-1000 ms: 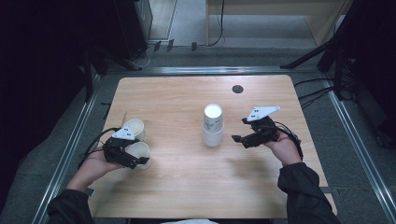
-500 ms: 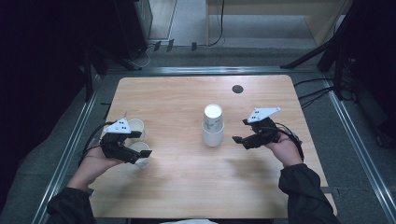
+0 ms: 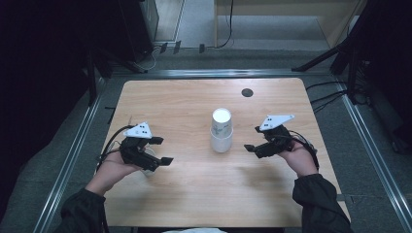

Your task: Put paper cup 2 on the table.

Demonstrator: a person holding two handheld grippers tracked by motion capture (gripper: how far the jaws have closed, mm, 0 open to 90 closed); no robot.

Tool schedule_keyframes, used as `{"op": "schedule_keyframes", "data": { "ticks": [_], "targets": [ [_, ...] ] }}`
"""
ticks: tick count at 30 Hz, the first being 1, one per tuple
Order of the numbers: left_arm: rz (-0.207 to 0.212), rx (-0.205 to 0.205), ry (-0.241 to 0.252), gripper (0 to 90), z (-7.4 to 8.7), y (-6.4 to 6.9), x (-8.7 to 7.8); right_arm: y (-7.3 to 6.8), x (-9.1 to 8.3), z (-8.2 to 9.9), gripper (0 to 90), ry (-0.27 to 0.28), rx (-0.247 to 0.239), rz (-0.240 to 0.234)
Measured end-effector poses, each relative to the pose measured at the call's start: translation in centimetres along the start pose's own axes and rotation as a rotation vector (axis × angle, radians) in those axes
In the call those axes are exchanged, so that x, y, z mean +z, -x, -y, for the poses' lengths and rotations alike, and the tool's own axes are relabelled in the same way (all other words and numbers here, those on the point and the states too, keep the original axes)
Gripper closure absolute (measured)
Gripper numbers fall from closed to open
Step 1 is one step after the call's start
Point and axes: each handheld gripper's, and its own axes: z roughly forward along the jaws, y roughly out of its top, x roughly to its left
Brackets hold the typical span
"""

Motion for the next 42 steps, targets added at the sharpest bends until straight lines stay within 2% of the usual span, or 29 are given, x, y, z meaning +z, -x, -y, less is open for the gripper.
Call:
{"op": "schedule_keyframes", "data": {
  "ticks": [6,15,24,29,38,42],
  "targets": [
    [0.019,0.039,0.011,14.0,-1.2,1.2,1.0,-0.3,-0.3,0.5,20.4,-0.01,0.0,0.006],
    [0.037,0.042,0.008,14.0,-2.5,2.4,2.6,-0.7,-1.0,1.3,20.4,-0.019,0.01,0.016],
    [0.065,0.033,0.032,14.0,-3.5,3.6,4.1,-1.4,-1.1,1.7,20.3,-0.021,0.014,0.008],
    [0.052,0.028,0.007,14.0,-3.7,4.1,4.9,-2.0,-0.9,1.6,20.2,-0.002,0.028,-0.008],
    [0.074,0.017,0.012,14.0,-4.0,4.9,6.4,-3.3,-0.1,1.4,20.2,-0.025,-0.008,-0.05],
    [0.047,0.024,-0.007,14.0,-4.0,5.3,7.1,-3.9,0.3,1.2,20.2,-0.034,-0.023,-0.068]
  ]
}}
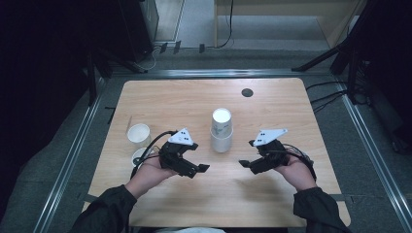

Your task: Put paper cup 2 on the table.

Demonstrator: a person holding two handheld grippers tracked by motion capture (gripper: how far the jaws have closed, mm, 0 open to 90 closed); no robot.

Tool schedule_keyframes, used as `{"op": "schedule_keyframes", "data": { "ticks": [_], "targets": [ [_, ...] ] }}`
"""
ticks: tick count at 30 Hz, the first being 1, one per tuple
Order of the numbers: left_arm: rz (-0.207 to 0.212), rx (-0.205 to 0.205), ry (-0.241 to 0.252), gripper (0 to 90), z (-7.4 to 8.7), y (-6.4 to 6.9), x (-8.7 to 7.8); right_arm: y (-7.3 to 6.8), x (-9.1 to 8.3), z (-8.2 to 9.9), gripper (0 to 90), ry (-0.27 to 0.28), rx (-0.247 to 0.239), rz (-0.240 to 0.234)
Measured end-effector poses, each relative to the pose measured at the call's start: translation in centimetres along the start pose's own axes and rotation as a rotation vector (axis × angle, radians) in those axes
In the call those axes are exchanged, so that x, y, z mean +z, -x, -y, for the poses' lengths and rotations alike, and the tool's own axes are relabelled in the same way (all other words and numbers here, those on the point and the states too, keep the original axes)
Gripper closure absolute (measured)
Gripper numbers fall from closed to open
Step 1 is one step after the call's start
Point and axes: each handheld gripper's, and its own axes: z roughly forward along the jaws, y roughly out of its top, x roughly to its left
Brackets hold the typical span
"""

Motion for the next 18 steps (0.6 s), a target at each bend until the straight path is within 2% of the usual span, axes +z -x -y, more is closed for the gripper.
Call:
{"op": "schedule_keyframes", "data": {
  "ticks": [6,12,18],
  "targets": [
    [0.012,0.002,-0.01,14.0,0.1,0.5,0.6,-0.6,0.5,-0.3,20.2,-0.011,-0.018,-0.022],
    [-0.011,0.022,-0.047,13.9,0.3,1.2,1.8,-1.0,0.8,-0.4,20.1,-0.023,-0.037,-0.037],
    [-0.015,0.022,-0.073,13.9,0.6,1.0,2.7,-1.3,1.2,-0.4,20.2,-0.043,-0.056,-0.049]
  ]
}}
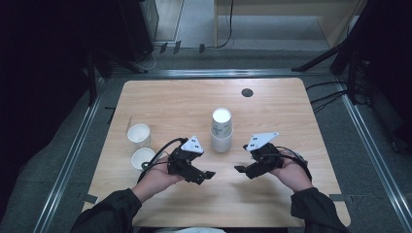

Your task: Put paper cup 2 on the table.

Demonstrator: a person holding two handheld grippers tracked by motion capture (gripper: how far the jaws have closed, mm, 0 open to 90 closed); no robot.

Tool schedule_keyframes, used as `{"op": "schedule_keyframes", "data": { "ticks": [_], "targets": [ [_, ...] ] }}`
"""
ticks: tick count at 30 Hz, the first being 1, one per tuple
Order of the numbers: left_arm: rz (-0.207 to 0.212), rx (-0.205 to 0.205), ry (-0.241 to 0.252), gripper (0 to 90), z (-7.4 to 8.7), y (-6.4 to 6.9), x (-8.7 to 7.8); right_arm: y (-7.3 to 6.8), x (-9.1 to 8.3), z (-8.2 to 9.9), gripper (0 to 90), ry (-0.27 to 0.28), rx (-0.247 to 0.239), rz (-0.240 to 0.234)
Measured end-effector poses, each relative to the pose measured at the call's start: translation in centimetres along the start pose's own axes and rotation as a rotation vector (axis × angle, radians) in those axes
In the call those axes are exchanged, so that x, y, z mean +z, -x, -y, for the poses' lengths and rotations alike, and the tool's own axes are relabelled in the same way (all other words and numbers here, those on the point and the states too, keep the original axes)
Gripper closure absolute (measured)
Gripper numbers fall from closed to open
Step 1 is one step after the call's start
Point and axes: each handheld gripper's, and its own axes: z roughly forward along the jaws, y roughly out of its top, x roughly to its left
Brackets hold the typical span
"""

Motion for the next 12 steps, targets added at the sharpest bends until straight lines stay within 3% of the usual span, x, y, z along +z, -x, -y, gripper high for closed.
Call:
{"op": "schedule_keyframes", "data": {
  "ticks": [9,12],
  "targets": [
    [-0.015,0.0,-0.046,14.0,0.4,-0.1,1.3,-0.2,0.3,0.0,20.2,-0.022,-0.015,-0.017],
    [-0.026,0.017,-0.07,14.0,0.5,-0.1,1.8,-0.2,0.4,0.0,20.2,-0.029,-0.018,-0.021]
  ]
}}
